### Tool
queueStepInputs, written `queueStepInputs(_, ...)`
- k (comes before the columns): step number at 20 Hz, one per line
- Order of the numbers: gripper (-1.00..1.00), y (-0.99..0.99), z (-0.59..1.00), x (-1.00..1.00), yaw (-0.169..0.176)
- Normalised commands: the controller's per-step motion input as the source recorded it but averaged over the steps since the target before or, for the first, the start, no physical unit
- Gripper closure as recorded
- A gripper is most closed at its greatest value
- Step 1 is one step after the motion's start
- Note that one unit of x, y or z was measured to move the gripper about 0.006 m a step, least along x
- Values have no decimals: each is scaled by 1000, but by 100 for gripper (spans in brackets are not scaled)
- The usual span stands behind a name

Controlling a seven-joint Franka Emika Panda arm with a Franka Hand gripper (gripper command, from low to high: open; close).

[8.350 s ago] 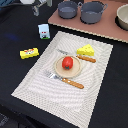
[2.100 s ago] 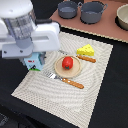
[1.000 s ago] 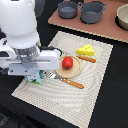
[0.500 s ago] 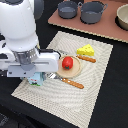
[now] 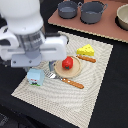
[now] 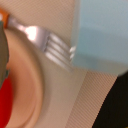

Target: Interact with the objects in diverse but meaningful ways.

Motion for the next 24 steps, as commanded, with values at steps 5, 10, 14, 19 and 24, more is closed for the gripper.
queueStepInputs(5, -100, 561, 403, 842, 0)
queueStepInputs(10, -100, 402, 129, 815, -35)
queueStepInputs(14, -100, 399, 46, 766, -43)
queueStepInputs(19, -100, 42, -62, 523, -38)
queueStepInputs(24, -100, -18, -135, 327, -14)
